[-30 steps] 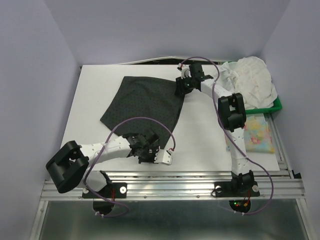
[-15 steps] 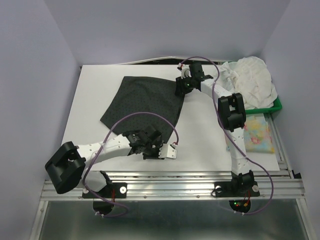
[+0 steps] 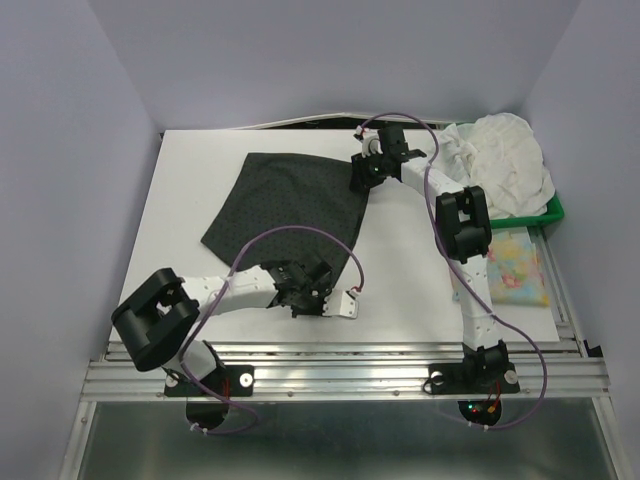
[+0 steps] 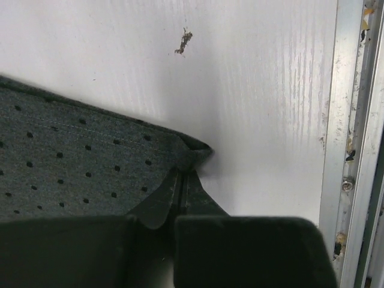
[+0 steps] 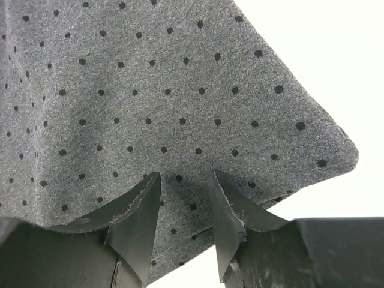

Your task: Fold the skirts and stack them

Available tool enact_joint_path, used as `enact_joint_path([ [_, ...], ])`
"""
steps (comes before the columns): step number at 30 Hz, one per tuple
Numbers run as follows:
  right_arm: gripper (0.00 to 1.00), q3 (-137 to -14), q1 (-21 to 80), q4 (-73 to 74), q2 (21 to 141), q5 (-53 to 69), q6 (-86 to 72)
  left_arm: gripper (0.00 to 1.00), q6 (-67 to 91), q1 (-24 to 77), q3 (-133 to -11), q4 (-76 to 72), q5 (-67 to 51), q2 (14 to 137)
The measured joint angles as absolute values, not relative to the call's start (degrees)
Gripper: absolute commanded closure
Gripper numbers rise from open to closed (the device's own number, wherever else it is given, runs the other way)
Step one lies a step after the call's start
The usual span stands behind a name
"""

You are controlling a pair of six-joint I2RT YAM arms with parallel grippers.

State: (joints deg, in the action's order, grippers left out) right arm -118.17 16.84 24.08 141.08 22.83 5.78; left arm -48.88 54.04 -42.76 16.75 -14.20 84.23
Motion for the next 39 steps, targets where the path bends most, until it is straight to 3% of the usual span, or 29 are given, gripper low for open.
enact_joint_path([
  [11, 0.59, -124.4, 15.8, 25.3, 144.9, 21.7, 6.8, 1.00, -43.7, 60.0, -35.9, 14.8, -9.6, 71.7],
  [16, 0.59, -126.1, 15.6, 25.3, 145.9, 21.0, 7.0, 0.99, -42.5, 64.4, -34.2, 13.7, -7.5, 72.4],
  [17, 0.59, -126.5, 15.6, 25.4, 146.0, 20.8, 7.2, 0.90, -42.6, 64.6, -34.3, 13.6, -7.3, 73.2],
  [18, 0.58, -126.8, 15.6, 25.4, 146.3, 20.6, 7.4, 0.72, -42.8, 64.7, -34.7, 13.9, -7.2, 74.0],
  [20, 0.55, -127.1, 15.5, 25.4, 146.5, 20.5, 7.9, 0.59, -42.7, 64.9, -35.9, 14.9, -7.2, 75.8],
  [21, 0.53, -127.1, 15.5, 25.3, 146.4, 20.5, 8.2, 0.40, -42.4, 65.0, -36.7, 15.8, -7.5, 76.3],
  [23, 0.47, -127.1, 15.5, 25.1, 146.4, 20.8, 8.7, 0.30, -41.9, 65.3, -38.3, 17.5, -7.8, 76.4],
  [29, 0.27, -127.7, 15.4, 25.1, 146.3, 21.9, 10.3, 0.30, -38.0, 61.5, -49.3, 20.9, -11.6, 74.0],
  [33, 0.14, -128.2, 15.8, 27.4, 145.1, 21.4, 12.8, 0.31, -36.1, 43.4, -56.1, 20.6, -14.8, 71.1],
  [39, 0.13, -116.5, 19.7, 33.6, 130.1, 19.5, 15.4, 0.42, -35.4, 18.0, -60.6, 21.8, -17.4, 74.1],
])
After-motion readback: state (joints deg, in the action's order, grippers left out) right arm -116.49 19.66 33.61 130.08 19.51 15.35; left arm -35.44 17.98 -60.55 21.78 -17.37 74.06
